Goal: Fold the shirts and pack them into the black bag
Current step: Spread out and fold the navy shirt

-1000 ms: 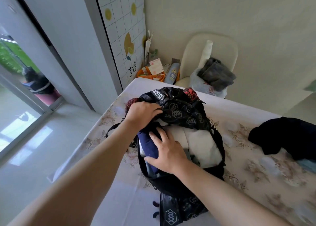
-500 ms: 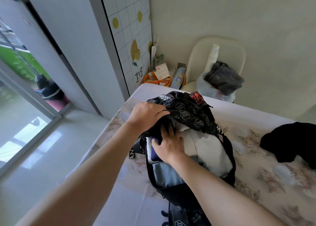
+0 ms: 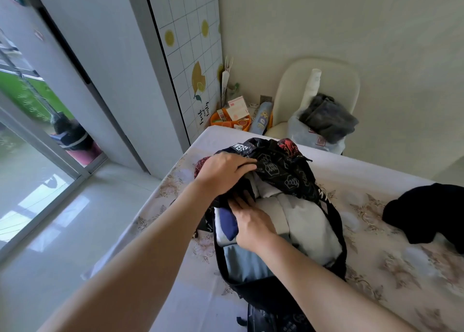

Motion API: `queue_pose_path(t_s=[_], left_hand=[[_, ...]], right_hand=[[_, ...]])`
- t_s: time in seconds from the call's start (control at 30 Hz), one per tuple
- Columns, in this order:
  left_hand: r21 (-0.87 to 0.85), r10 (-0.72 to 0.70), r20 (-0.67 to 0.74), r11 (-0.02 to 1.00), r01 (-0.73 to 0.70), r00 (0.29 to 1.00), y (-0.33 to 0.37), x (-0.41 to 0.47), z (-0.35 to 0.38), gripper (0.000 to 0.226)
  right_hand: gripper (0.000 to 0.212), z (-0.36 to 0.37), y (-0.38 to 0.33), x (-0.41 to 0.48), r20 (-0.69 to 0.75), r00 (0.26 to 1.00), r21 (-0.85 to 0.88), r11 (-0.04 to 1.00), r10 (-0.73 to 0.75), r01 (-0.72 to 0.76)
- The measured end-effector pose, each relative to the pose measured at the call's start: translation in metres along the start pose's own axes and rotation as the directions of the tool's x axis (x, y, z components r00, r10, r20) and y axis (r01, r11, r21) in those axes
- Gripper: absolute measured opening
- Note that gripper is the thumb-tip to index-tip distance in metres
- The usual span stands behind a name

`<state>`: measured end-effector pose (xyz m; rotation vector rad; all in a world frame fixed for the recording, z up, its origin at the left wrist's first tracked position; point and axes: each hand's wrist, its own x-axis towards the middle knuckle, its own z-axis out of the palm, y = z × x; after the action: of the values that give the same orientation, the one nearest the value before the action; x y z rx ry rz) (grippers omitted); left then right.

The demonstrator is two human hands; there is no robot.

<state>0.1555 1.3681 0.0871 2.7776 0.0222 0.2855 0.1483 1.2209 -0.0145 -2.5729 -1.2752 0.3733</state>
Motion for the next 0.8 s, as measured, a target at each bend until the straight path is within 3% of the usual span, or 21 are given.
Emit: queue_pose_path(t_s=[0.13, 0.23, 0.37, 0.5, 0.6, 0.7, 0.8], left_hand=[[-0.015, -0.021, -0.009, 1.0, 0.02, 1.0, 0.001, 0.001, -0.007, 0.033], [-0.003, -0.057, 0.022, 0.998, 0.057, 0.998, 0.005, -0.006, 0.002, 0.034], [-0.062, -0.034, 0.016, 0.997, 0.035, 0.999, -0.003, -0.014, 0.005, 0.037], [-0.086, -0.144, 0.153, 0.984, 0.158, 0.978, -0.013, -0.029, 0.012, 0.051], [-0.111, -0.224, 0.265, 0.959, 0.26, 0.938, -0.014, -0.038, 0.012, 0.061], [-0.035, -0.228, 0.203, 0.97, 0.24, 0.952, 0.008, -0.034, 0.007, 0.06], [-0.063, -0.19, 0.071, 0.979, 0.194, 0.979, 0.047, -0.017, 0.003, 0.054]], right_hand=[[0.097, 0.006, 0.003, 0.007, 0.098, 0.983, -0.018, 0.988, -0.153, 0.156], [0.097, 0.004, -0.004, -0.002, 0.097, 0.991, 0.012, 0.995, -0.096, 0.095], [0.075, 0.0, -0.013, -0.008, -0.123, 0.991, 0.011, 0.998, 0.055, -0.054], [0.089, 0.002, -0.004, -0.002, 0.095, 0.991, 0.121, 0.987, 0.097, -0.108], [0.076, -0.007, 0.001, -0.009, -0.001, 0.999, 0.17, 0.984, 0.048, -0.047], [0.057, -0.018, 0.011, -0.04, -0.113, 0.992, 0.151, 0.988, 0.055, -0.038], [0.059, -0.034, 0.034, -0.081, -0.175, 0.98, 0.174, 0.983, 0.093, -0.062]])
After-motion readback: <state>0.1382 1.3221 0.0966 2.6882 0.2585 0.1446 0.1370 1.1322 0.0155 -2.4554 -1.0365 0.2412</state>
